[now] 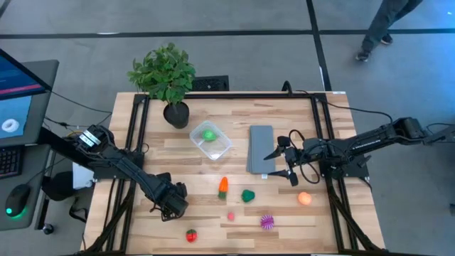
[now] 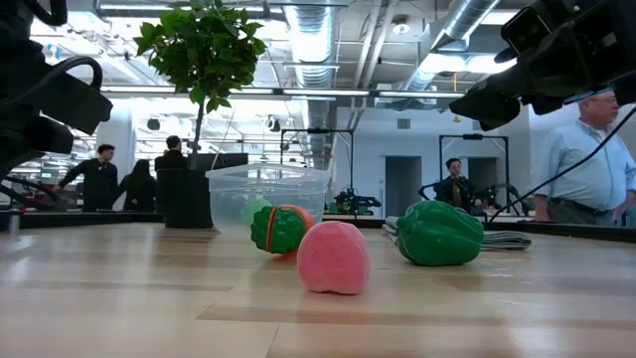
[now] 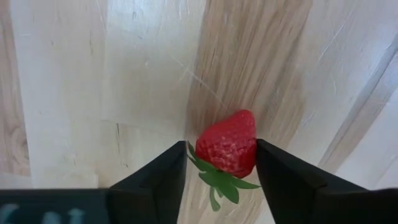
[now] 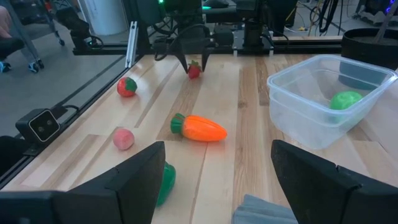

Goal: Pick and placing Produce into tupperware
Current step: Put the red strawberry into the transparent bin

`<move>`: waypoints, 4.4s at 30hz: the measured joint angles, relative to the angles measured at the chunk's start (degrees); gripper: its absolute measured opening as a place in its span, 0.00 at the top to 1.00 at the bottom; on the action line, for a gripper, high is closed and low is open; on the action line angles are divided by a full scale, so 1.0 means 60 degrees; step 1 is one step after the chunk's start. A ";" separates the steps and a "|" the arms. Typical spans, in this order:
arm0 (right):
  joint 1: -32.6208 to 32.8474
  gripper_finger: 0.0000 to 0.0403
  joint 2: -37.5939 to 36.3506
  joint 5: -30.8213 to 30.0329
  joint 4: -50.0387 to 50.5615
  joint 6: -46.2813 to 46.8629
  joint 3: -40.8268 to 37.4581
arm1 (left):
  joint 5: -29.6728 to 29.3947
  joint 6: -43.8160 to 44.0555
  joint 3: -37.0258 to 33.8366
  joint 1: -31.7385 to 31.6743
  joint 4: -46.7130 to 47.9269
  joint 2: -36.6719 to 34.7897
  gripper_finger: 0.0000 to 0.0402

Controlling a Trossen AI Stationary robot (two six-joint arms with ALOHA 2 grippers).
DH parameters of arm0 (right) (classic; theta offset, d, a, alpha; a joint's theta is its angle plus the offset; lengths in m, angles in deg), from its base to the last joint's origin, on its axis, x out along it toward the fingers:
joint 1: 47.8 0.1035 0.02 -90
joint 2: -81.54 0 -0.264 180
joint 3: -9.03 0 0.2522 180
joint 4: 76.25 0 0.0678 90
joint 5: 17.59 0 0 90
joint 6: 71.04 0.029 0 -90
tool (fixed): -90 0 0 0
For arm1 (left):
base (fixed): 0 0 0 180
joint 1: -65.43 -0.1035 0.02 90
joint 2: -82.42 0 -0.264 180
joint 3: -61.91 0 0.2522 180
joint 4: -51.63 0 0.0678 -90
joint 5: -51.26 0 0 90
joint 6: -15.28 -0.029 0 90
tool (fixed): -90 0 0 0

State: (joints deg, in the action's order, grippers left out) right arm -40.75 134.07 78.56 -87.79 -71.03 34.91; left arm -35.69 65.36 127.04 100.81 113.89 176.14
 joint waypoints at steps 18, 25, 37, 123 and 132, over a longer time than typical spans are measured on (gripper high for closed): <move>0.0000 0.21 0.0000 0.0001 0.0000 0.0000 0.0000 | -0.0148 -0.0058 0.0007 -0.0001 0.0009 -0.0007 0.66; 0.0000 0.21 0.0000 0.0000 -0.0002 0.0000 0.0000 | -0.0876 -0.0358 0.0442 -0.0022 0.0453 -0.0007 0.66; 0.0000 0.21 0.0000 0.0000 -0.0004 0.0002 0.0000 | -0.3681 -0.1281 0.2340 -0.0291 0.2355 -0.0007 0.65; 0.0000 0.21 0.0000 -0.0016 0.0426 -0.0244 0.0000 | -0.2732 -1.0033 0.2867 -0.7496 -0.1309 -0.0031 0.45; -0.0011 0.21 0.0004 -0.0019 0.0494 -0.0248 -0.0022 | -0.2837 -0.9100 0.2867 -0.6757 -0.0013 -0.0689 0.45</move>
State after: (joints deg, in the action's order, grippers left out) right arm -40.81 134.09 78.45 -84.83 -72.52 34.78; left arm -52.71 10.77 144.24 60.27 113.81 172.00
